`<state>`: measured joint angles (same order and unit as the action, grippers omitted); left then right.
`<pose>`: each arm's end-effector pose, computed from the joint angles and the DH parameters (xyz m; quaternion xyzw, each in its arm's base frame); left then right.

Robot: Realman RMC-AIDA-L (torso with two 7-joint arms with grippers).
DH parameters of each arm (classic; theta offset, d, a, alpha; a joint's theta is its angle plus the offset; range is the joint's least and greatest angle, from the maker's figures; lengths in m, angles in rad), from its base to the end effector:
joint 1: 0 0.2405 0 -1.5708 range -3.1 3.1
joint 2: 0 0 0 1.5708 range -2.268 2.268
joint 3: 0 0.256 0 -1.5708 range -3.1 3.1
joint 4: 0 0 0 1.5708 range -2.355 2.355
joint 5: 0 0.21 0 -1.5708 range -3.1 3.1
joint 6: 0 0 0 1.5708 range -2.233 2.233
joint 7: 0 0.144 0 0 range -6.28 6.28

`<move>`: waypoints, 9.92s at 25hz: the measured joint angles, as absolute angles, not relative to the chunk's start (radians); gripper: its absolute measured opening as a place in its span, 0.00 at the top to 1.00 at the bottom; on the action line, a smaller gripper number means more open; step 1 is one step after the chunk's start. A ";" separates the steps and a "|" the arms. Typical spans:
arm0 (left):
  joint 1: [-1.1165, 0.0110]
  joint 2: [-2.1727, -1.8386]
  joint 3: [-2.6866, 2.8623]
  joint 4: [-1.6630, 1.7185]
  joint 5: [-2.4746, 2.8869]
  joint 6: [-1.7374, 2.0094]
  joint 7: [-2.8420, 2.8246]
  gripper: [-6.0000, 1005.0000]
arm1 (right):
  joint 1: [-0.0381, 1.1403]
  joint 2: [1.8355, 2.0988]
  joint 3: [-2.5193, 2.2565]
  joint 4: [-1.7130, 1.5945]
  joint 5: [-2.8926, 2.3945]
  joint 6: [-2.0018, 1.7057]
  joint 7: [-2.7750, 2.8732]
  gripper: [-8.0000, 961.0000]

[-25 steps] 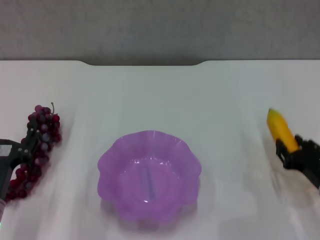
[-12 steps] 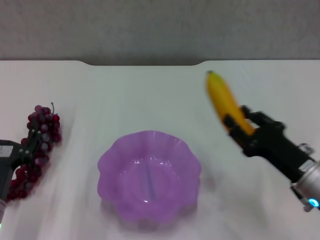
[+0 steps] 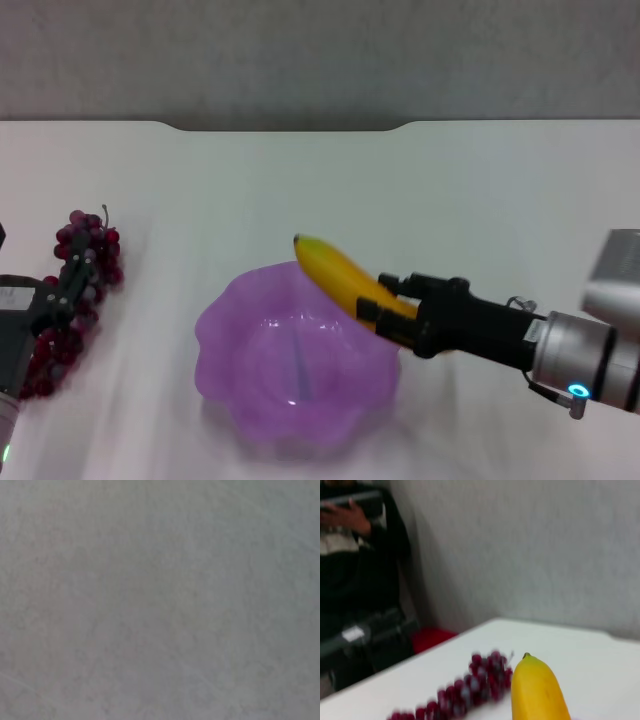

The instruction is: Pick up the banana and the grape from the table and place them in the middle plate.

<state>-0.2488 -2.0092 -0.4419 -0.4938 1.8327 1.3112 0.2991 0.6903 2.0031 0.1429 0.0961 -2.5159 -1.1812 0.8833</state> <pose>-0.3232 0.2731 -0.0230 -0.6716 -0.1759 -0.2596 0.6713 0.2563 0.3364 -0.0821 -0.9051 0.2485 0.2867 0.1921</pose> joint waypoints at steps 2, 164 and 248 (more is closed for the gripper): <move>-0.249 -2.010 -0.442 -0.493 1.833 1.312 0.299 0.13 | 0.718 2.002 0.143 0.095 -2.577 -1.128 0.931 0.47; -0.587 -2.006 -0.963 -0.284 1.970 0.375 0.321 0.14 | 0.296 2.014 0.489 0.353 -1.813 -1.035 -0.206 0.97; -0.529 -2.025 -0.976 -0.311 1.987 0.389 0.328 0.63 | 0.297 2.014 0.489 0.338 -1.805 -1.034 -0.198 0.97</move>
<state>-0.5289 -2.0248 -0.9757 -0.3108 1.9866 0.3894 0.3279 0.2972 2.0141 0.4894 0.3379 -1.8052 -1.0341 -0.1979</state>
